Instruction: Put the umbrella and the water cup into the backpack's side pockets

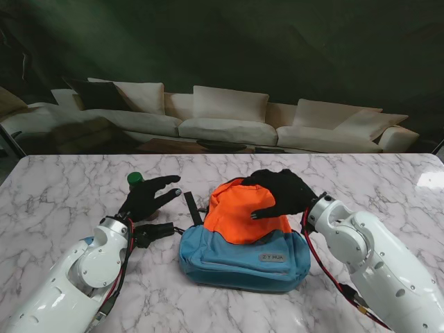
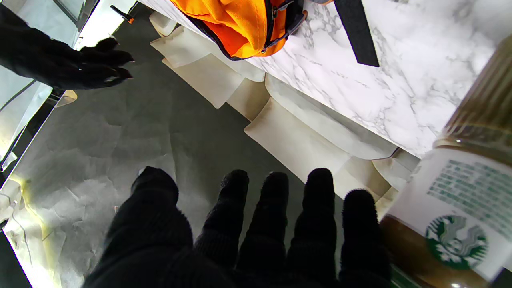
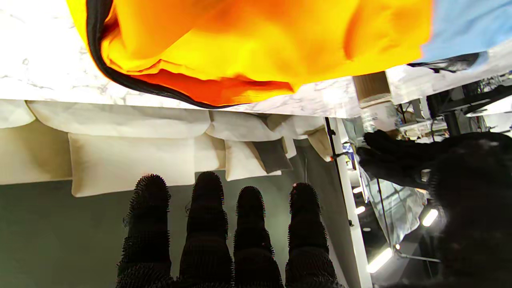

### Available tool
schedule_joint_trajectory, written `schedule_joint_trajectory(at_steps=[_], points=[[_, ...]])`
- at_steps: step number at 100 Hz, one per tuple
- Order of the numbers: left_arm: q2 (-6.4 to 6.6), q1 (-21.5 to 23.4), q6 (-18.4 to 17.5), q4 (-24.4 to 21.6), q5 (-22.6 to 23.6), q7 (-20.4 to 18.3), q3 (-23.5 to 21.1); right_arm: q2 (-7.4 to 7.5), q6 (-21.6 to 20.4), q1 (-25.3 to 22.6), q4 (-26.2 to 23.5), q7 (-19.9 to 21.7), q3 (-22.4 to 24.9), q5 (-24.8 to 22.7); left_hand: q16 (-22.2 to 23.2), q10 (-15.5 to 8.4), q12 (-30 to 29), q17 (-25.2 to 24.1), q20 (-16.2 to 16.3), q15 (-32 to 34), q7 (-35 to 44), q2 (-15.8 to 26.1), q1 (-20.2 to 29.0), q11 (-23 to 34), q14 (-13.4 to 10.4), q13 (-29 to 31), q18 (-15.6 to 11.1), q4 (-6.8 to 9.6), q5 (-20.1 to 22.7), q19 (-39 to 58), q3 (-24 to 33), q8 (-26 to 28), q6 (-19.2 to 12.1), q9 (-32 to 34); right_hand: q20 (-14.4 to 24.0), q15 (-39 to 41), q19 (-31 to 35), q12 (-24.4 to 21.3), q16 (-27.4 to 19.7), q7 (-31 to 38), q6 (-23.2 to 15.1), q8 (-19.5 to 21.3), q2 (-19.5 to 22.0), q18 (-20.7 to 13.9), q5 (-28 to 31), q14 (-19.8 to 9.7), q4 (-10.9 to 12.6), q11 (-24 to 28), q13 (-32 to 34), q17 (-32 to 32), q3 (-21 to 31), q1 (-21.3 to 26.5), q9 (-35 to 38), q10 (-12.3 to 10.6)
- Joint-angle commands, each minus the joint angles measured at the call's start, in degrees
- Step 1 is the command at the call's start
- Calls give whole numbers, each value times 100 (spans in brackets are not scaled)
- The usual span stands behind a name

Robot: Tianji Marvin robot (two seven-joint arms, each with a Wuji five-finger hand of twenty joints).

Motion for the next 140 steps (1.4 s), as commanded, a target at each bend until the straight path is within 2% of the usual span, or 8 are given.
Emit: schedule_joint_trajectory(at_steps=[1,44,56,58,63,78,105,140], points=[[-9,-3,-15,18,-6,-56,-6,-29,130,269,116,44,-36,33,24,-92,57,-55,73,-61,-60,222,78,115,-13,78,116,117,-47,-146,-131,11,-24,101,6,-149,-93,-7,-26,-110,137,-60,97,60,33,5,154,-71,-30,-47,-27,-185,-7,20],[-14,18,-40,17,5,-16,-56,-160,677,1846,1587,110,-1328,580,27,-100,58,-57,72,-58,-58,220,78,115,-6,83,118,118,-40,-147,-129,12,-24,108,-16,-221,-258,-10,-44,-432,217,-95,-143,70,-651,-13,111,-104,-195,-220,-89,-455,-261,-27],[-13,18,-52,21,1,-18,-60,-166,1063,2127,1895,230,-1746,568,27,-99,59,-59,74,-58,-60,221,73,118,-5,84,124,117,-44,-146,-132,11,-30,115,-8,-354,-618,-79,-66,-1711,707,-433,-187,122,-765,30,-25,-173,-415,-383,322,-1080,-522,-10],[-13,17,-54,22,0,-20,-60,-164,1153,2170,1936,239,-1824,537,27,-95,59,-58,74,-57,-59,217,72,118,-9,84,122,117,-41,-146,-134,11,-27,115,69,-389,-734,-97,-65,-2314,735,130,-201,138,-622,32,-62,-191,-469,-420,440,-1221,-553,-3],[-13,17,-55,24,0,-22,-60,-135,1398,2255,1981,317,-2006,347,28,-97,60,-58,74,-56,-59,218,75,120,-12,89,121,118,-42,-147,-131,11,-23,121,39,-470,-897,-133,-98,-2516,799,455,-128,178,-576,55,-53,-266,-593,-503,499,-1438,-641,37],[-12,11,-40,33,34,-3,-56,-132,1974,2480,2232,407,-2475,202,31,-93,61,-58,80,-51,-59,221,81,122,6,94,126,117,-39,-138,-131,11,-24,127,-87,-617,-1120,-409,-175,-2184,896,794,-62,253,-438,98,-93,-848,-783,-616,607,-1725,-722,117],[-16,5,-10,35,35,9,-32,-245,2660,2874,2741,316,-3212,346,37,-91,63,-54,98,-40,-59,224,74,126,15,97,123,116,-36,-102,-136,10,-20,140,-130,-531,-1128,-323,-108,-2249,1360,729,-17,280,-633,117,-134,-727,-646,-560,626,-1845,-716,281],[-22,7,-19,35,-6,10,-26,-657,2976,3387,3796,1,-4131,1117,39,-90,64,-57,98,-36,-59,225,86,128,12,94,120,118,-33,-92,-128,10,-22,144,-708,-393,-1076,-408,-107,-1651,1410,978,81,-36,-324,219,-122,-912,-739,-679,421,-1569,-741,366]])
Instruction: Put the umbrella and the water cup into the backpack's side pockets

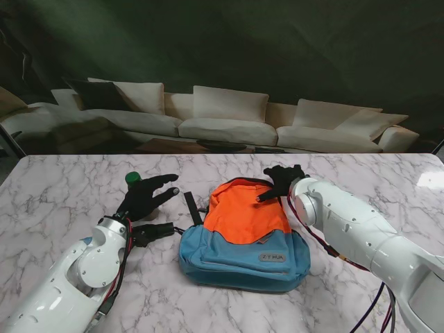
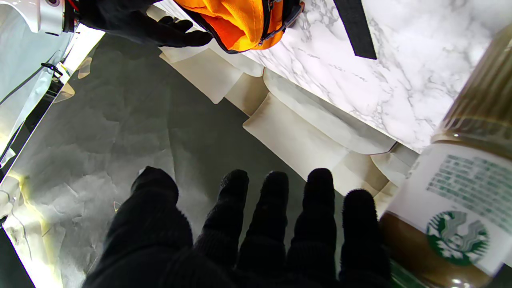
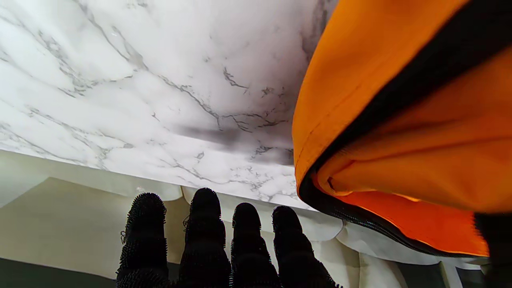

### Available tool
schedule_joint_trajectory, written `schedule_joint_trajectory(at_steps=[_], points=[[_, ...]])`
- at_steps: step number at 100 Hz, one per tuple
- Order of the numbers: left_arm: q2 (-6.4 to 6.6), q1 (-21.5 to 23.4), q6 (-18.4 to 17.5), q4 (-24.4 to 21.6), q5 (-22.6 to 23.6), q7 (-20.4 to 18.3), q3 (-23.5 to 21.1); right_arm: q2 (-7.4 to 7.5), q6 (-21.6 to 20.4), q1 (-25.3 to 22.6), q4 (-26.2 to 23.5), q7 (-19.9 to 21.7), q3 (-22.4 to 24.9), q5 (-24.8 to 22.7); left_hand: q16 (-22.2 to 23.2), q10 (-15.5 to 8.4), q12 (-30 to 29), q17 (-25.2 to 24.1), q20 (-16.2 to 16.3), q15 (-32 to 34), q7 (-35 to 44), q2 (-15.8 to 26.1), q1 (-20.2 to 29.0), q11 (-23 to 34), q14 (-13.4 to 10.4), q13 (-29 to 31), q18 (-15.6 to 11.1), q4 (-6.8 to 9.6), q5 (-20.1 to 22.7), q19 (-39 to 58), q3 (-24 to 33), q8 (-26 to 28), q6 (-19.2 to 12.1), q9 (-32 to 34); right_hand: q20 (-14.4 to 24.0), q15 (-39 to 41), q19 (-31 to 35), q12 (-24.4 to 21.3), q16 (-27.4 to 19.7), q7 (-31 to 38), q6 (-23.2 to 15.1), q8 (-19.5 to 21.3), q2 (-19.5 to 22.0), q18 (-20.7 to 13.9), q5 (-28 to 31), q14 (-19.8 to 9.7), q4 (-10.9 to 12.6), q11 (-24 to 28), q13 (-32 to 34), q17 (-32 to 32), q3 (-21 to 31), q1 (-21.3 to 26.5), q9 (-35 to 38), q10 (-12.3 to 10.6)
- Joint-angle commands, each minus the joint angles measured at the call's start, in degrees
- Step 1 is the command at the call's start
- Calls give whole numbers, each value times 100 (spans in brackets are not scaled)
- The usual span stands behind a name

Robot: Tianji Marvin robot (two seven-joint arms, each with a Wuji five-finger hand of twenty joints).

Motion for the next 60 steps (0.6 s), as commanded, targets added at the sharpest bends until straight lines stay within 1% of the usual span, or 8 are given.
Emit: schedule_joint_trajectory(at_steps=[1,16,26,41,51,54,58,60], points=[[-16,-2,9,10,-21,-69,18,-87,35,30,67,-7,-79,35,39,-97,63,-56,98,-37,-59,224,82,64,16,93,121,117,-34,-92,-132,10,-20,139,-180,64,23,-58,-18,170,193,155,79,-92,90,107,-102,-172,-120,-142,-98,-55,-200,107],[-15,-3,9,14,-19,-70,21,-294,36,147,460,-130,-318,317,38,-94,64,-57,98,-36,-58,223,81,65,16,97,127,117,-31,-89,-131,11,-17,140,-336,56,114,-120,-55,416,186,250,51,-225,172,156,-71,-313,-292,-219,-124,101,-218,148],[-15,-1,20,10,-24,-76,23,-424,-5,223,710,-219,-487,444,39,-94,64,-59,98,-36,-59,218,75,65,19,94,129,117,-34,-88,-134,10,-19,140,-525,-1,155,-207,-170,713,-29,370,33,-287,236,204,4,-516,-442,-288,-264,428,-216,187],[-17,0,22,8,-30,-71,22,-614,-108,292,1027,-335,-669,613,39,-89,64,-60,98,-35,-59,222,83,66,16,95,128,118,-34,-87,-128,10,-21,144,-727,60,228,-198,-278,1707,-513,858,175,-323,300,230,114,-537,-482,-284,-799,1429,-216,217],[-18,0,22,9,-30,-66,21,-771,-193,293,1249,-427,-682,798,40,-95,63,-56,100,-35,-58,223,73,64,14,94,128,116,-34,-82,-134,11,-17,139,-794,155,224,5,-303,2732,-1162,1224,775,-366,413,177,302,-78,-424,-251,-1855,2870,-192,144],[-18,1,23,8,-31,-65,20,-807,-233,295,1304,-453,-694,835,40,-96,64,-55,100,-34,-54,219,78,67,15,96,123,117,-24,-81,-132,12,-20,146,-798,175,224,250,-294,3069,-1375,1312,846,-368,463,157,345,481,-379,-250,-2013,3197,-170,114],[-19,2,27,7,-31,-62,19,-845,-279,291,1370,-511,-705,858,39,-90,63,-56,99,-35,-56,219,77,65,19,95,125,117,-28,-82,-132,11,-19,140,-805,201,217,422,-280,3479,-1593,1405,844,-377,505,142,392,939,-292,-228,-1916,3444,-170,84],[-20,3,29,6,-32,-61,18,-870,-311,287,1417,-568,-704,868,40,-89,64,-59,99,-34,-56,221,84,66,17,96,126,118,-29,-83,-128,11,-22,143,-803,221,214,491,-266,3710,-1698,1429,742,-388,523,132,363,1167,-233,-174,-1450,3385,-120,35]])
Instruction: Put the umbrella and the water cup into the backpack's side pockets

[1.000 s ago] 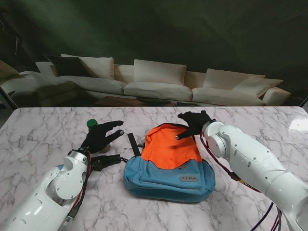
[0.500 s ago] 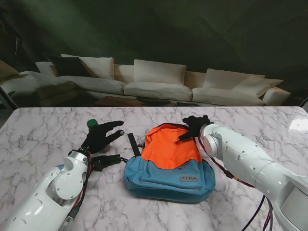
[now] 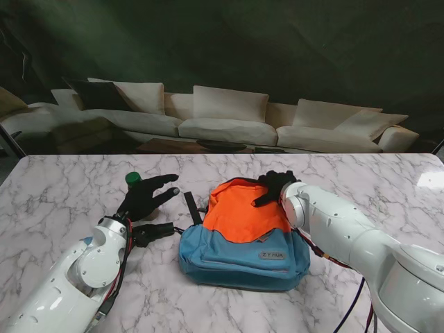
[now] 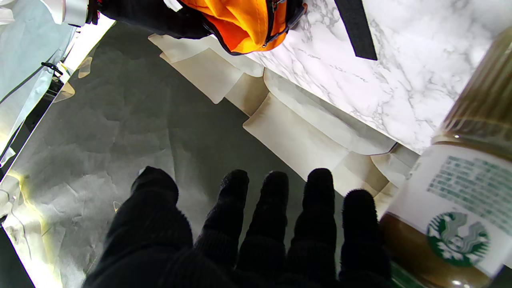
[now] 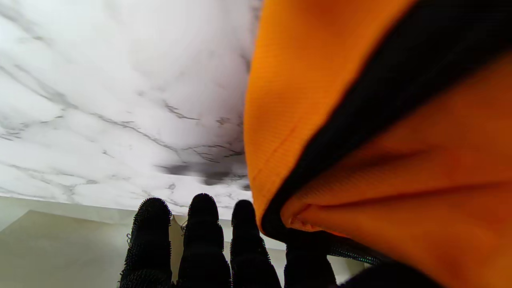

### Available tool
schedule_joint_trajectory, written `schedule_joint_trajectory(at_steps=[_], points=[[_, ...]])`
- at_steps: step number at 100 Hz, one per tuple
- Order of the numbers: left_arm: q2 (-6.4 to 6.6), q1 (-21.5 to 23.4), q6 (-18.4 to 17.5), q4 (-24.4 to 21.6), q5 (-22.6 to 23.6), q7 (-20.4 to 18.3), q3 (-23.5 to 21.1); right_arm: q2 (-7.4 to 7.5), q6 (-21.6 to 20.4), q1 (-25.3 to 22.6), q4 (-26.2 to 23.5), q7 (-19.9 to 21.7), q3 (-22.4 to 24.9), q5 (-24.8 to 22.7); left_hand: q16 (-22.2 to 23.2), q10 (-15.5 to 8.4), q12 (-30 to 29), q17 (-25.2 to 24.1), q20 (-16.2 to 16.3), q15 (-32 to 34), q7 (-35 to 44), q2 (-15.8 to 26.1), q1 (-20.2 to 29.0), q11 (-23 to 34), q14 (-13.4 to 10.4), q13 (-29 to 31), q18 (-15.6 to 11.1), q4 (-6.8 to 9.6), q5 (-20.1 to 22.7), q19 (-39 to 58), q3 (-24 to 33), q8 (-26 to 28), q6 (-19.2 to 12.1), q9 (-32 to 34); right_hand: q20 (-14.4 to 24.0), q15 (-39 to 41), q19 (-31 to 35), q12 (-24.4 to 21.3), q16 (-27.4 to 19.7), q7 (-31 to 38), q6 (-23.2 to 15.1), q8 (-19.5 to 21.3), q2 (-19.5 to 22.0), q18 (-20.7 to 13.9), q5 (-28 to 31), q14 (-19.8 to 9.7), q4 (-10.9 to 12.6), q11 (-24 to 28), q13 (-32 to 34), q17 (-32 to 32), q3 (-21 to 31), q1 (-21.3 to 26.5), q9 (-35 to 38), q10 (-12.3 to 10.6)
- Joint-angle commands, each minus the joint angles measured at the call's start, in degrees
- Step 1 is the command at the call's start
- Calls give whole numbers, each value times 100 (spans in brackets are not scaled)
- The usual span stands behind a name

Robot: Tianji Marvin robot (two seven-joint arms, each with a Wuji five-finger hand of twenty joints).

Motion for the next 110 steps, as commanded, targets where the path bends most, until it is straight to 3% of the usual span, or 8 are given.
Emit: schedule_joint_trajectory(at_steps=[1,5,10,17,24,44,68,110], points=[[-16,3,27,4,-18,-60,12,-119,-85,-56,76,-99,-29,-63,40,-90,64,-59,98,-34,-55,220,82,68,19,96,127,117,-26,-84,-130,12,-19,149,-106,149,31,274,-104,761,-685,186,243,-87,245,-2,338,680,91,30,954,572,-58,-74],[-17,7,31,-1,-18,-58,8,-151,-127,-72,123,-206,-7,-48,40,-101,64,-58,98,-33,-55,219,74,68,17,98,129,116,-25,-84,-134,12,-23,146,-117,276,-10,412,-30,1294,-937,61,-29,-51,331,-42,-21,968,398,145,2200,393,487,-260],[-18,9,31,-2,-14,-48,3,-191,-170,-116,178,-388,80,-19,40,-98,64,-58,98,-33,-56,224,79,68,18,96,128,117,-28,-83,-131,11,-23,145,-102,681,8,665,183,2168,-1260,-337,-364,50,343,-257,-503,1436,1277,403,2774,814,1835,-753],[-20,11,27,-2,-16,-37,-2,-221,-206,-179,201,-582,217,16,40,-91,64,-59,98,-33,-57,220,78,67,18,94,123,116,-30,-84,-133,11,-21,143,-47,1347,106,960,545,2732,-1745,-648,-635,198,765,-699,-637,2280,2700,819,3167,1731,3867,-1169],[-21,13,23,-2,-15,-33,-5,-191,-279,-219,201,-767,265,-52,40,-91,64,-58,99,-33,-55,226,85,68,8,96,127,118,-28,-82,-128,11,-22,143,74,1775,329,955,908,2859,-2021,-674,-637,261,1344,-810,-675,3066,3524,1174,3383,2091,4636,-1272],[-19,9,20,2,-14,-41,-3,197,-283,-590,-575,-781,877,-339,40,-96,64,-59,99,-34,-57,224,77,69,13,92,125,116,-31,-81,-133,11,-19,141,706,2776,1396,1919,1654,2837,-2244,-281,-502,193,2146,-652,-594,3703,4162,1804,3521,2267,4725,-941],[-12,-10,15,19,-1,-68,28,661,-290,-1372,-1975,-732,2047,-956,40,-93,65,-58,97,-33,-55,222,83,71,17,92,121,117,-28,-81,-132,11,-21,141,1263,3313,2402,2278,1861,2810,-2173,-100,-452,-72,2343,-578,-550,3704,4278,2463,3573,2323,4787,-883],[-21,-18,-12,26,-2,-25,43,956,-716,-2771,-4175,-1021,3926,-1939,34,-97,64,-64,92,-46,-52,230,67,70,10,70,113,116,-23,-88,-134,13,-23,133,1591,3634,3002,2485,2009,2861,-2104,-26,-354,-132,2276,-583,-558,3713,4342,2844,3512,2357,4715,-977]])
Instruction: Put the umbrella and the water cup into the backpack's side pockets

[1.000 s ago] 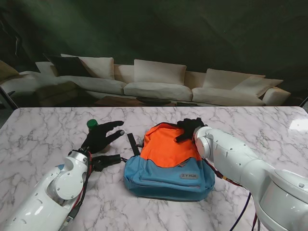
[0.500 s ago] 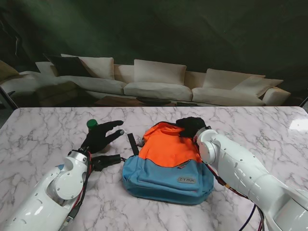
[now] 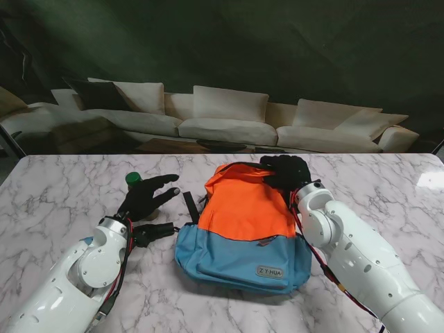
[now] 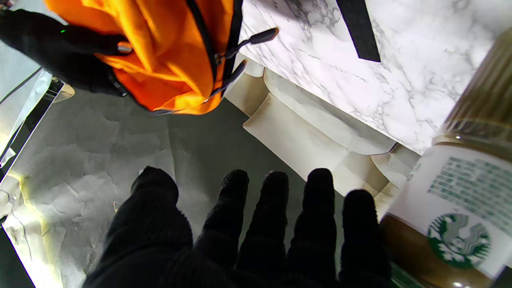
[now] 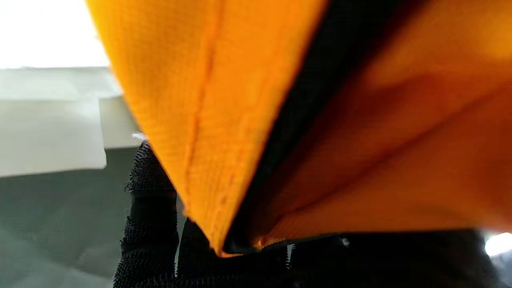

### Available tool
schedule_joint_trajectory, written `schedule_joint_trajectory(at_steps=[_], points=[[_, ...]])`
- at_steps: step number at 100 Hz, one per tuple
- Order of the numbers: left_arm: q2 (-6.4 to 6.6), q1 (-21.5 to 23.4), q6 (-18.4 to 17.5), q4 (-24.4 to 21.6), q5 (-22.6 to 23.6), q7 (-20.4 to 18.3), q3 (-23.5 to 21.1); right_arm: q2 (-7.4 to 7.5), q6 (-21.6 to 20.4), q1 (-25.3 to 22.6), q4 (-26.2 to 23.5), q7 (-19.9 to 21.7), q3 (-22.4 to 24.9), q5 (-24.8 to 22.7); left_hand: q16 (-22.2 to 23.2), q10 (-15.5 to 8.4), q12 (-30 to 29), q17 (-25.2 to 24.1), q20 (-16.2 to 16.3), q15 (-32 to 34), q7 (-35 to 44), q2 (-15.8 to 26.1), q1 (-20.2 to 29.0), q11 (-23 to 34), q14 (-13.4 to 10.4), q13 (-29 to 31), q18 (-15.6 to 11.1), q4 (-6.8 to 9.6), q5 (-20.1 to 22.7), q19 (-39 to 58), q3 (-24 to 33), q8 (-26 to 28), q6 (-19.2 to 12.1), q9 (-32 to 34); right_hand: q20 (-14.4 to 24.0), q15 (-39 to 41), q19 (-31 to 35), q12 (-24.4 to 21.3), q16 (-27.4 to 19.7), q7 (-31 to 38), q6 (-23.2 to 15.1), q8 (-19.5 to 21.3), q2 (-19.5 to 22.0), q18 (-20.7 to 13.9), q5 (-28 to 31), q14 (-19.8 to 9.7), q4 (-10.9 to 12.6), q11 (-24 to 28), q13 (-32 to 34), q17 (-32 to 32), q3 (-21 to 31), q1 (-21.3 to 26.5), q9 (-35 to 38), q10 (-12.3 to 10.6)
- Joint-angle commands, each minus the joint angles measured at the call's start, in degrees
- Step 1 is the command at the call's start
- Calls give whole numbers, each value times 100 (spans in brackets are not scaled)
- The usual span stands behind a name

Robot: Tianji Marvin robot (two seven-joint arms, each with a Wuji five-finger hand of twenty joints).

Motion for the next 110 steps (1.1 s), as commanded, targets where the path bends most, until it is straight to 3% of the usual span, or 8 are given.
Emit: schedule_joint_trajectory(at_steps=[1,40,77,90,100,110], points=[[-17,-3,-18,4,-14,-57,15,72,-102,-137,-381,-72,195,-15,34,-98,63,-64,92,-44,-51,232,69,69,9,73,113,116,-22,-88,-132,13,-22,132,112,191,156,173,88,280,-794,289,408,-132,197,-20,417,488,179,45,657,768,214,-191],[-14,-1,-77,-3,17,-45,7,60,-756,-1041,-1863,-649,1161,-364,34,-95,63,-65,93,-41,-52,228,77,70,8,80,118,117,-24,-87,-133,13,-19,139,115,160,129,190,93,298,-805,334,457,-150,155,-56,420,465,147,49,639,777,168,-218],[-10,112,-254,-170,66,3,-91,64,-1403,-1782,-2154,-1418,1397,-740,29,-89,53,-62,92,-52,-78,226,76,45,2,63,121,116,-81,-90,-132,4,-25,91,103,116,83,163,87,341,-902,387,497,-190,126,-143,431,499,139,35,615,763,141,-299],[30,296,-392,-489,36,-176,-217,85,-1496,-1945,-2088,-1654,1443,-909,-30,8,-70,-145,50,-181,-368,236,-112,-241,-44,-156,82,98,-782,-180,-192,-91,21,-552,97,100,66,146,82,357,-929,396,495,-216,104,-170,426,519,155,40,626,746,138,-320],[91,460,-530,-788,-7,-480,-404,88,-1458,-2001,-2060,-1660,1485,-912,-178,246,-408,-208,-50,-406,-719,110,-622,-701,-9,-416,62,76,-1584,-442,-191,-211,116,-1277,93,85,52,133,79,367,-925,395,497,-216,97,-171,423,530,142,29,631,750,124,-316],[171,545,-729,-1055,-103,-888,-595,84,-1363,-2013,-2066,-1612,1498,-880,-465,390,-904,-207,-172,-715,-934,-85,-1220,-975,40,-712,4,30,-1997,-882,-191,-361,166,-2086,87,71,36,111,76,372,-919,390,504,-211,98,-157,423,533,128,23,630,754,113,-310]])
